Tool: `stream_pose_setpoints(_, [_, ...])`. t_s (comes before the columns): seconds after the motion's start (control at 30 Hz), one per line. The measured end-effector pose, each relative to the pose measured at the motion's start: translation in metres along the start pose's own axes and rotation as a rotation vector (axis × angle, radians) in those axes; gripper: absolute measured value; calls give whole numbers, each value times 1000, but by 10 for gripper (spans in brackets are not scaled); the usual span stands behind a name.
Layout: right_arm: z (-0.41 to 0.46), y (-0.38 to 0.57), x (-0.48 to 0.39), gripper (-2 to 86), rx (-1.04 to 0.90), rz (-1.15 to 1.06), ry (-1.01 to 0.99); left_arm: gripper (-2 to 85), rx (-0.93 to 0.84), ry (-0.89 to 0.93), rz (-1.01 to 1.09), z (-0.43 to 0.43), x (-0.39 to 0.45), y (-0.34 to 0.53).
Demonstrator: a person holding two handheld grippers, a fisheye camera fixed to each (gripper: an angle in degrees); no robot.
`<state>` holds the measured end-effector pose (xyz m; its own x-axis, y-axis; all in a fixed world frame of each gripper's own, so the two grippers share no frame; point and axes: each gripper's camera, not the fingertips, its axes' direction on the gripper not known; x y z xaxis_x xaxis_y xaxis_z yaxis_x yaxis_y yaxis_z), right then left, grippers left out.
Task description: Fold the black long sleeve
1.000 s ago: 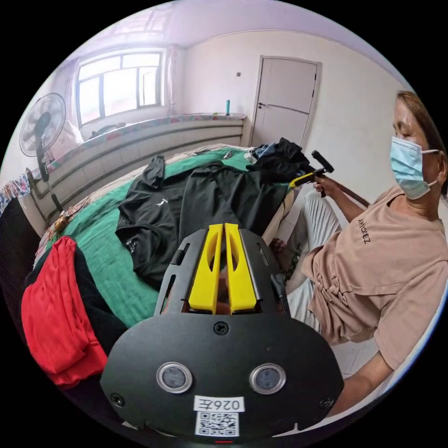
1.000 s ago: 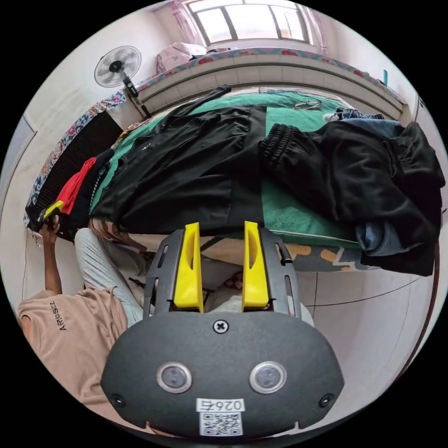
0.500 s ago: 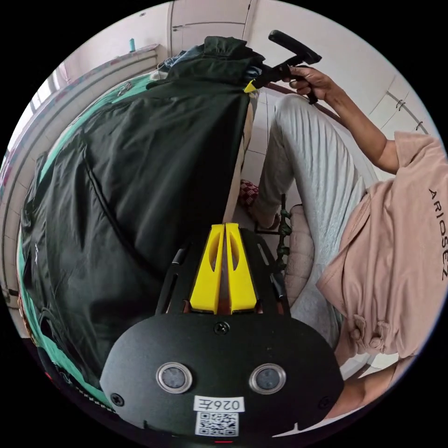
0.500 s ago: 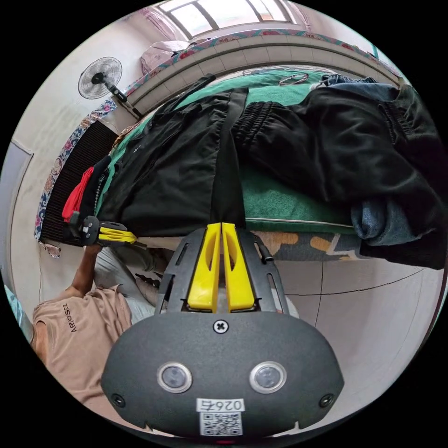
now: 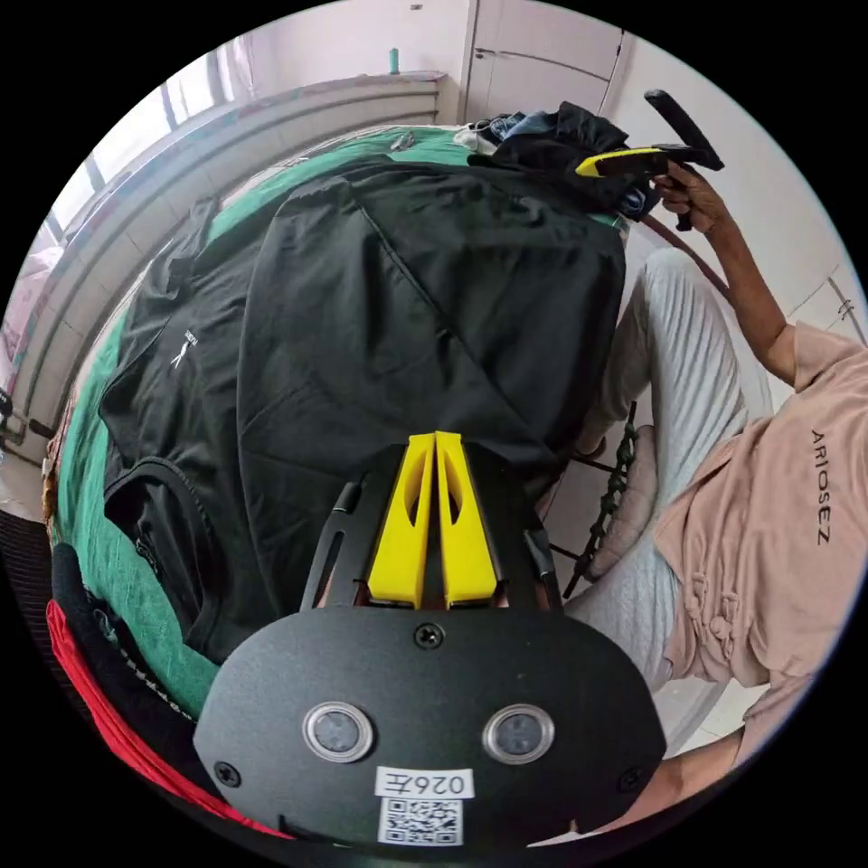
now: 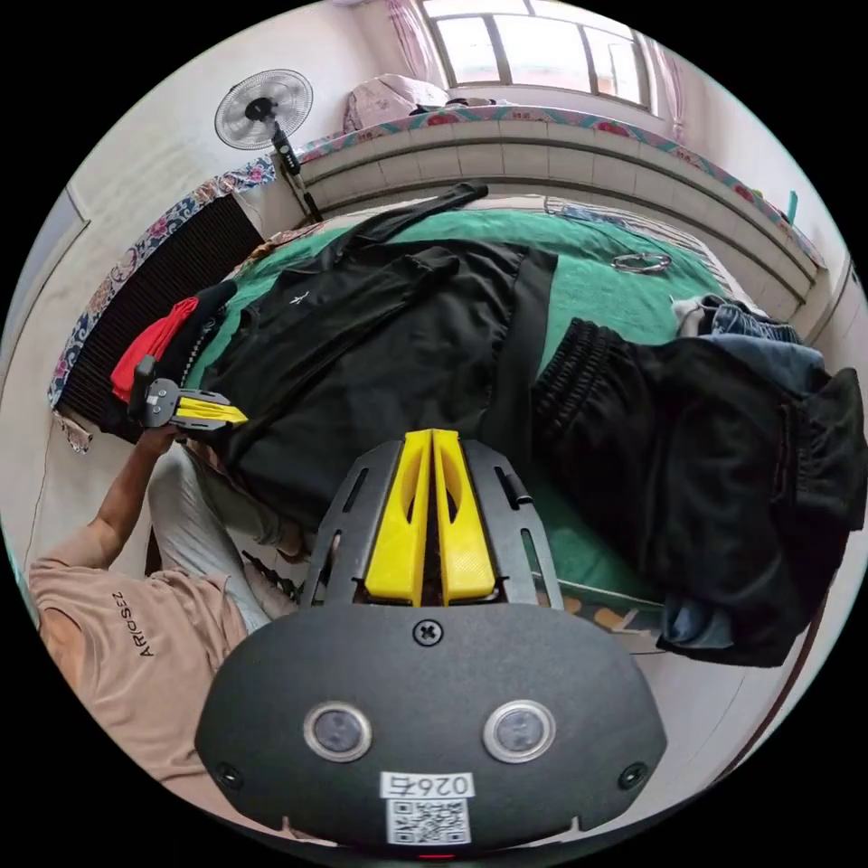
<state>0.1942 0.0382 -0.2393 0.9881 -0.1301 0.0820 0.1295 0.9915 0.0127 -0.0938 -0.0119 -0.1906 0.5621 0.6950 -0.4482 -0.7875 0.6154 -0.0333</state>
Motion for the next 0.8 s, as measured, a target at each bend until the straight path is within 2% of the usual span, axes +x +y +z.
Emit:
stream_pose_setpoints(0.07, [1,-35,-8,-9,45,-41,-43,-5,85,-55,-29,-30,-31,-12])
stream_pose_setpoints(0.2, [23,-138,-12,-7,100,-106,-74,14,245,-290,-169,-80,-132,-53])
stream_pose_setpoints(0.27, [39,-187,-8,-5,127,-98,-91,45,287,-318,-220,-89,-185,-76])
stream_pose_setpoints(0.37, [74,-271,10,13,147,-38,-158,104,304,-228,-310,-86,-282,-120])
stream_pose_setpoints(0.5, [146,-382,42,58,128,85,-153,128,313,-110,-427,-53,-403,-173])
stream_pose_setpoints(0.67, [229,-475,80,81,87,246,-241,132,296,-30,-482,-18,-496,-216])
stream_pose_setpoints(0.8, [268,-520,89,112,137,345,-214,135,270,2,-521,8,-544,-238])
